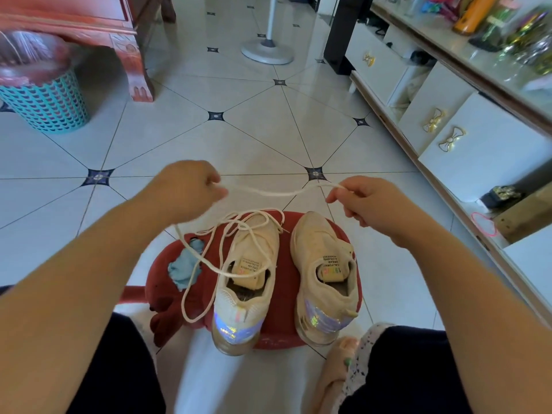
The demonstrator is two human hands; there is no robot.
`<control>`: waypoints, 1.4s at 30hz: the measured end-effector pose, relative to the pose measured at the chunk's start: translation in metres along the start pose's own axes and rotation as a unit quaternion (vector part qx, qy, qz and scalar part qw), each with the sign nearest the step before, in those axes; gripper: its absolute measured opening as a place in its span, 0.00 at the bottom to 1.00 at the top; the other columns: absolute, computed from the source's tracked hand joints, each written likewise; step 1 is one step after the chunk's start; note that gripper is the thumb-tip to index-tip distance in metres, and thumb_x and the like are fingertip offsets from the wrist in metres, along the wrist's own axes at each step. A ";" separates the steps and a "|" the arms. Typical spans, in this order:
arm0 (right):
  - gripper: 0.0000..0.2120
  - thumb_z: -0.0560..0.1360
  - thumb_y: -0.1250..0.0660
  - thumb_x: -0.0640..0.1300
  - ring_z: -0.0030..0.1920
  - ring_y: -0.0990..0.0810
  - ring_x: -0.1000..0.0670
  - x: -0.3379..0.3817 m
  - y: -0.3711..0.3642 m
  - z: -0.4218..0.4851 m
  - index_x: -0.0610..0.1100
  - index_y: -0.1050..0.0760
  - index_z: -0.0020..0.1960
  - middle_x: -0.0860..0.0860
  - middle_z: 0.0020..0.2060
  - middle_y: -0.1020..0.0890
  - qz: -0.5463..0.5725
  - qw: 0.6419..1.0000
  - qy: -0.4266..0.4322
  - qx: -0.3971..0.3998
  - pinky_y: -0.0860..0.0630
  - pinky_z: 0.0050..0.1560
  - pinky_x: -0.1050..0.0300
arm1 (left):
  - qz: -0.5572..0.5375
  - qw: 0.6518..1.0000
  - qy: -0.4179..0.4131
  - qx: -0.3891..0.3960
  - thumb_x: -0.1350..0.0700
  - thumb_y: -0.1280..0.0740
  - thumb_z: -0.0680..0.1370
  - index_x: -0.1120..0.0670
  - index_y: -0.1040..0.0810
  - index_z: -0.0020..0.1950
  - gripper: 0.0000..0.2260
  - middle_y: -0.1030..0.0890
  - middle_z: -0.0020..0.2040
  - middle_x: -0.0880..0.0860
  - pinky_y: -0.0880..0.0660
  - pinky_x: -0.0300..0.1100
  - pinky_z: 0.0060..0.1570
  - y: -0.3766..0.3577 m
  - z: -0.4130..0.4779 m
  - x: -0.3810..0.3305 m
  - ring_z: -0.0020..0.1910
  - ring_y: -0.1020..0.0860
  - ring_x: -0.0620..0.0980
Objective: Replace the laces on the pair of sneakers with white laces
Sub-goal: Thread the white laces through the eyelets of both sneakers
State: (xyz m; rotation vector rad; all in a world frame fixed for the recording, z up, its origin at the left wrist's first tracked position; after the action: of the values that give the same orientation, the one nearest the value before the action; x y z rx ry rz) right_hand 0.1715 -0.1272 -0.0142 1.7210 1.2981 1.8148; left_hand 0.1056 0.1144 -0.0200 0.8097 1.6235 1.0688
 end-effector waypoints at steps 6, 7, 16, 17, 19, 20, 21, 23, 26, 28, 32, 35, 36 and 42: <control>0.10 0.78 0.41 0.48 0.35 0.26 0.57 0.022 -0.030 -0.001 0.49 0.21 0.51 0.53 0.36 0.21 -0.047 0.997 0.047 0.049 0.30 0.38 0.64 | -0.172 0.970 -0.173 0.016 0.50 0.34 0.75 0.49 0.31 0.67 0.20 0.25 0.62 0.46 0.38 0.31 0.53 -0.036 -0.016 -0.083 0.57 0.29 0.40; 0.10 0.78 0.41 0.46 0.33 0.28 0.60 0.022 -0.034 0.001 0.47 0.22 0.53 0.54 0.35 0.23 -0.044 0.996 0.046 0.058 0.32 0.35 0.66 | -0.196 0.964 -0.178 0.034 0.52 0.34 0.76 0.50 0.31 0.67 0.20 0.25 0.62 0.47 0.36 0.32 0.53 -0.043 -0.017 -0.092 0.58 0.27 0.42; 0.05 0.74 0.33 0.41 0.30 0.22 0.60 -0.003 -0.026 0.009 0.50 0.21 0.42 0.56 0.32 0.18 0.073 0.995 -0.028 0.058 0.23 0.35 0.70 | -0.180 0.978 -0.105 -0.006 0.59 0.37 0.77 0.52 0.19 0.51 0.08 0.20 0.47 0.48 0.38 0.31 0.39 -0.050 0.013 -0.085 0.43 0.27 0.43; 0.04 0.73 0.32 0.42 0.30 0.21 0.60 -0.007 -0.023 0.010 0.50 0.21 0.41 0.56 0.30 0.18 0.072 0.996 -0.031 0.040 0.22 0.36 0.69 | -0.179 0.979 -0.101 0.000 0.58 0.37 0.77 0.52 0.19 0.50 0.08 0.20 0.46 0.47 0.36 0.32 0.38 -0.051 0.014 -0.084 0.42 0.27 0.42; 0.04 0.73 0.31 0.44 0.29 0.20 0.60 -0.011 -0.022 0.012 0.50 0.21 0.40 0.56 0.29 0.18 0.084 0.995 -0.039 0.028 0.21 0.36 0.66 | -0.190 0.975 -0.111 0.023 0.56 0.36 0.76 0.51 0.19 0.49 0.06 0.20 0.43 0.46 0.33 0.31 0.37 -0.056 0.015 -0.089 0.41 0.26 0.41; 0.04 0.73 0.31 0.45 0.29 0.20 0.60 -0.012 -0.025 0.012 0.50 0.21 0.39 0.56 0.28 0.18 0.087 0.995 -0.042 0.032 0.21 0.36 0.66 | -0.203 0.971 -0.118 0.042 0.54 0.34 0.76 0.51 0.19 0.50 0.06 0.19 0.44 0.46 0.31 0.31 0.40 -0.060 0.014 -0.093 0.42 0.24 0.42; 0.05 0.73 0.31 0.46 0.28 0.21 0.60 -0.012 -0.029 0.012 0.49 0.21 0.38 0.56 0.27 0.18 0.093 0.994 -0.045 0.039 0.22 0.34 0.67 | -0.214 0.967 -0.125 0.063 0.52 0.33 0.75 0.51 0.20 0.50 0.07 0.19 0.45 0.47 0.29 0.34 0.44 -0.065 0.013 -0.098 0.44 0.23 0.43; 0.07 0.73 0.31 0.46 0.26 0.21 0.60 -0.014 -0.036 0.012 0.47 0.21 0.37 0.55 0.26 0.18 0.111 0.991 -0.060 0.053 0.24 0.31 0.69 | -0.216 0.963 -0.138 0.087 0.53 0.31 0.73 0.51 0.20 0.51 0.08 0.18 0.46 0.49 0.28 0.38 0.47 -0.074 0.011 -0.107 0.46 0.22 0.45; 0.10 0.73 0.32 0.49 0.26 0.23 0.60 -0.020 -0.040 0.014 0.45 0.21 0.36 0.54 0.26 0.19 0.101 0.989 -0.085 0.067 0.26 0.29 0.71 | -0.222 0.962 -0.131 0.087 0.56 0.32 0.73 0.52 0.20 0.48 0.05 0.18 0.42 0.50 0.25 0.41 0.47 -0.081 0.014 -0.109 0.41 0.21 0.46; 0.11 0.75 0.34 0.49 0.26 0.23 0.60 -0.025 -0.042 0.013 0.45 0.20 0.38 0.54 0.27 0.19 0.121 0.984 -0.100 0.089 0.27 0.29 0.71 | -0.233 0.961 -0.128 0.077 0.57 0.33 0.74 0.53 0.19 0.46 0.04 0.20 0.36 0.46 0.25 0.36 0.43 -0.082 0.018 -0.108 0.35 0.24 0.42; 0.10 0.78 0.38 0.42 0.28 0.22 0.61 -0.031 -0.051 0.008 0.45 0.20 0.41 0.55 0.29 0.18 0.193 0.961 -0.123 0.153 0.26 0.31 0.71 | -0.250 0.956 -0.130 0.078 0.57 0.32 0.73 0.51 0.18 0.44 0.03 0.21 0.33 0.43 0.28 0.33 0.41 -0.086 0.022 -0.108 0.35 0.24 0.39; 0.06 0.75 0.34 0.42 0.28 0.22 0.62 -0.040 -0.051 0.011 0.46 0.19 0.41 0.55 0.30 0.17 0.193 0.960 -0.140 0.148 0.25 0.32 0.70 | -0.255 0.955 -0.133 0.071 0.54 0.31 0.72 0.44 0.20 0.38 0.05 0.23 0.32 0.41 0.30 0.29 0.39 -0.088 0.023 -0.107 0.35 0.25 0.37; 0.03 0.74 0.32 0.43 0.28 0.22 0.62 -0.042 -0.052 0.013 0.46 0.19 0.42 0.55 0.30 0.17 0.190 0.960 -0.147 0.143 0.25 0.32 0.70 | -0.254 0.956 -0.132 0.069 0.53 0.30 0.72 0.42 0.22 0.36 0.07 0.23 0.31 0.40 0.32 0.26 0.37 -0.088 0.023 -0.106 0.34 0.25 0.36; 0.01 0.70 0.28 0.40 0.27 0.22 0.62 -0.054 -0.055 0.019 0.44 0.20 0.41 0.55 0.27 0.18 0.179 0.963 -0.166 0.115 0.25 0.31 0.69 | -0.245 0.959 -0.114 0.087 0.51 0.29 0.71 0.42 0.24 0.33 0.08 0.23 0.32 0.40 0.32 0.23 0.33 -0.103 0.031 -0.101 0.34 0.26 0.36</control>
State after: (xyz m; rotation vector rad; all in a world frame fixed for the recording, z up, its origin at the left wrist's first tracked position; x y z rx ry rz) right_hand 0.1820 -0.1314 -0.0929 2.3973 1.1479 1.4883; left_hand 0.1628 -0.0069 -0.0810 0.5721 1.6175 0.4701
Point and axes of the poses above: each hand's wrist, its own z-axis towards the middle knuckle, its own y-axis out of the back of the hand, x = y × z, the point moved 9 cm from there along z, towards the middle knuckle
